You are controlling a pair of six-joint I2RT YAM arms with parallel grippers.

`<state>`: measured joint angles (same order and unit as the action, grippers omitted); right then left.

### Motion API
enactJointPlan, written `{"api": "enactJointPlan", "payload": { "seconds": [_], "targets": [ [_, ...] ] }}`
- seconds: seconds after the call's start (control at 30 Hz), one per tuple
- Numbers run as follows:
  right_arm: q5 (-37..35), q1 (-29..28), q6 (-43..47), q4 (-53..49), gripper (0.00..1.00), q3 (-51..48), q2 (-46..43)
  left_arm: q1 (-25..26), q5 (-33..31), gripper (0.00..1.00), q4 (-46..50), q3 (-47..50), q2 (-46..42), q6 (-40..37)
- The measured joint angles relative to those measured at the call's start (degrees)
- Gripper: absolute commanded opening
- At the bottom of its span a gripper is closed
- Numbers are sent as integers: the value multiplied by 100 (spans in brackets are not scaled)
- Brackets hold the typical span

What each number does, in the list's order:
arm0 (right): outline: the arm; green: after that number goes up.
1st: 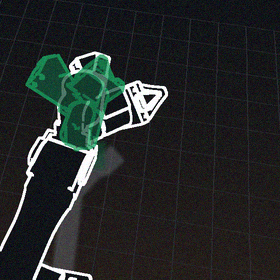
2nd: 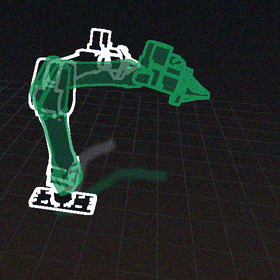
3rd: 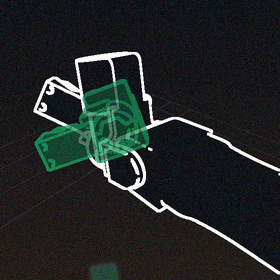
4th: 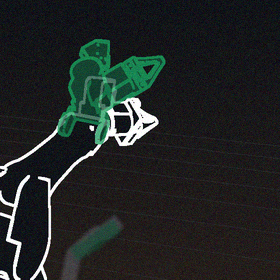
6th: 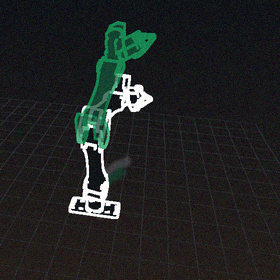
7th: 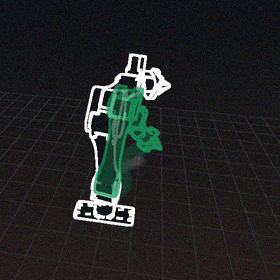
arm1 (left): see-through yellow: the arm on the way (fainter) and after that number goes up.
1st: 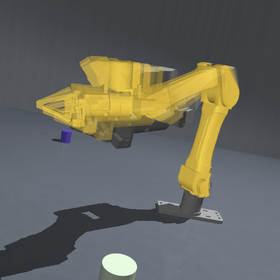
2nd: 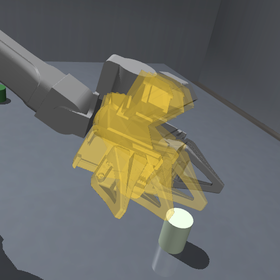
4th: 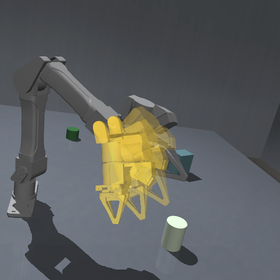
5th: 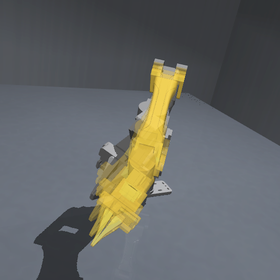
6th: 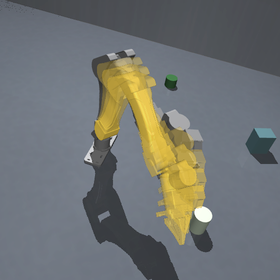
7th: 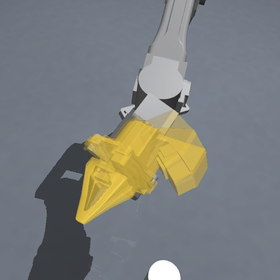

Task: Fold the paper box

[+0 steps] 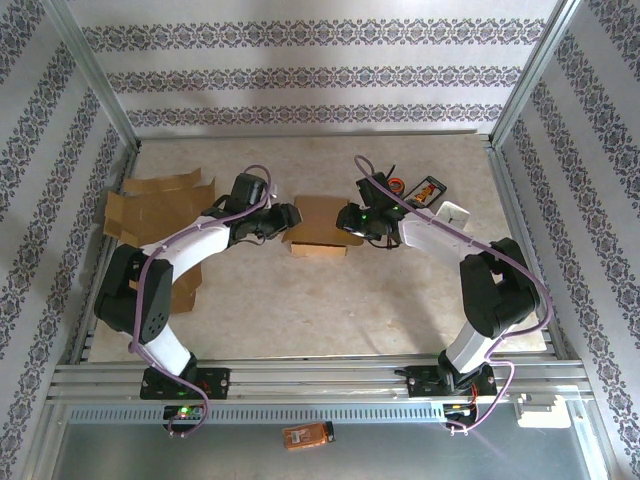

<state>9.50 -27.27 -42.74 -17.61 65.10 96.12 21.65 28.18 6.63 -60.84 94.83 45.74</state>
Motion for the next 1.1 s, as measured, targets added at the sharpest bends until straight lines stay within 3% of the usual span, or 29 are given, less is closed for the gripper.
{"api": "enactJointPlan", "payload": {
  "seconds": [0.3,0.4,0.67,0.93,1.1],
  "targets": [
    [-109,-26,2,-96,35,44,61,61,52,32,-160,22,212,240],
    [-122,-26,4,-101,35,44,83,61,50,40,-216,22,221,258],
    [-518,-188,291,-39,37,20,306,114,-417,47,-120,31,223,-186],
    [-780,-184,584,-195,57,-7,111,118,-826,65,90,-35,225,-739],
    [-922,-94,675,-192,61,81,52,111,-916,65,120,-363,448,-957]
  ]
}}
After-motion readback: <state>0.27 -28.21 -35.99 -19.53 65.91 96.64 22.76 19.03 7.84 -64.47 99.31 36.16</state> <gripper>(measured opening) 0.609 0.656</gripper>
